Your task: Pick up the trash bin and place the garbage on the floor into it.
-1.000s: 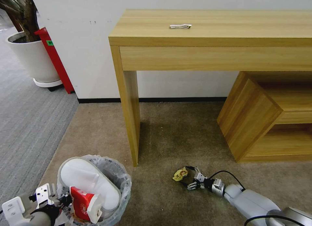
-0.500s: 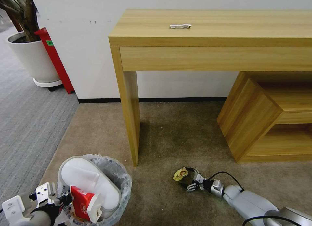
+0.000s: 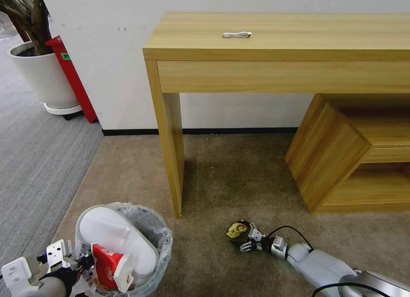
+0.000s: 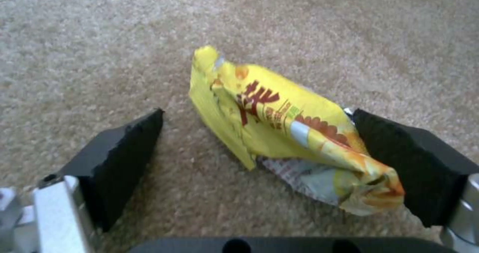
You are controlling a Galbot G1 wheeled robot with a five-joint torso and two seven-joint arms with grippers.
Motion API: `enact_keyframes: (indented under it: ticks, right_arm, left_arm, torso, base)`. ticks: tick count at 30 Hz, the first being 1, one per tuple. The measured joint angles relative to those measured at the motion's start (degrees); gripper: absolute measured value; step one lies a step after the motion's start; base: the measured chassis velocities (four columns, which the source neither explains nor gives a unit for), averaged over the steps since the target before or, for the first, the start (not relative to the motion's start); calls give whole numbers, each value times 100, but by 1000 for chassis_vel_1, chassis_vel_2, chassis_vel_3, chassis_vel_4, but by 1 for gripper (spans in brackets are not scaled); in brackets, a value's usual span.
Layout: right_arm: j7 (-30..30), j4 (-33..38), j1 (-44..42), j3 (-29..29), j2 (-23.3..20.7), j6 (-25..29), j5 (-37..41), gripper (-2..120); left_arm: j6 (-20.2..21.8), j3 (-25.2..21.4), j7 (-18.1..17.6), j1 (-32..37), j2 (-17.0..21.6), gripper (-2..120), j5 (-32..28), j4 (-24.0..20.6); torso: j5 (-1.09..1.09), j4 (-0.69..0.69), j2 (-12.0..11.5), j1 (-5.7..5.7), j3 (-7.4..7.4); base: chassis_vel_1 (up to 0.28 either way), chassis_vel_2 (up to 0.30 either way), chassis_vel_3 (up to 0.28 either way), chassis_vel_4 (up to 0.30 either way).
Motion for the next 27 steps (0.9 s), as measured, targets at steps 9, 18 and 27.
enact_keyframes:
  ticks: [9,18,27]
  right_arm:
    - [-6,2,-35,15,-7,1,-45,83]
    - [-36,40,-74,107,-68,2,-82,54]
    - [-33,116,-86,182,-161,-1,-110,21]
  left_arm:
    - [-5,1,-9,3,-7,0,-1,0]
    - [-13,51,-11,-28,-29,0,32,0]
    - [-26,106,4,-34,-63,0,106,0]
  torso:
    - [1,0,0,0,0]
    - [0,0,0,0,0]
    - [0,0,0,0,0]
  base:
    - [0,0,0,0]
    - [0,0,0,0]
    - [0,0,0,0]
